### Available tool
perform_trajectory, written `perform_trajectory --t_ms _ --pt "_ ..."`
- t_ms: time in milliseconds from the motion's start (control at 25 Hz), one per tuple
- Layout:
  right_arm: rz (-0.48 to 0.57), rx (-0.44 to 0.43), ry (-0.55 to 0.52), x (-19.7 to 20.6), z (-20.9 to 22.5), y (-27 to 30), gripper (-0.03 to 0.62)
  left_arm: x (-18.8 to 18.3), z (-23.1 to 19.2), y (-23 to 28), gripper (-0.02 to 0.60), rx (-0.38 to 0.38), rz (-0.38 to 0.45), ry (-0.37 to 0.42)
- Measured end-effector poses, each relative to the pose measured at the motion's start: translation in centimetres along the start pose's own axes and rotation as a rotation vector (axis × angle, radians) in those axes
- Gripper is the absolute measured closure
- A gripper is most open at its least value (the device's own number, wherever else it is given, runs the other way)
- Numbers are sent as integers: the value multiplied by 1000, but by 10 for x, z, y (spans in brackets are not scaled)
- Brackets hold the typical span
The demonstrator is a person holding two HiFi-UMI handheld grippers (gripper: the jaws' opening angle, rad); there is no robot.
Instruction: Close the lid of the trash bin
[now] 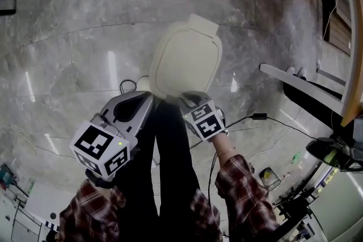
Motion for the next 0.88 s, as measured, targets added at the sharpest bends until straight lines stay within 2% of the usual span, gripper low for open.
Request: perform_trajectory --t_ms 80,280,400,560,680,760,880 --pt "11 35 3 1 4 1 561 -1 0 -1 571 -3 5 -2" --pt "11 41 64 0 6 2 565 -2 3 -4 571 -7 11 -6" --pt "20 63 165 0 12 -7 563 -8 10 -10 571 -4 26 -23" --pt "143 133 380 -14 34 -38 564 -28 13 -23 571 -8 68 -60" --pt "270 114 504 -44 42 -64 565 -47 12 -34 571 -11 101 -74" --pt "356 97 510 -75 37 -89 565 -61 18 -44 571 -6 123 -88" --pt "514 79 444 -144 23 -139 565 -94 36 -56 571 19 168 -66"
Point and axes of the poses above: the fingertips, and each gripper's own axes: y forward along the fingers, z to its right, x out of its underside, the point moved 2 cm from there along -y, backward along the fingers, and after that the axes turned 12 degrees about z, right-handed, at the moved point
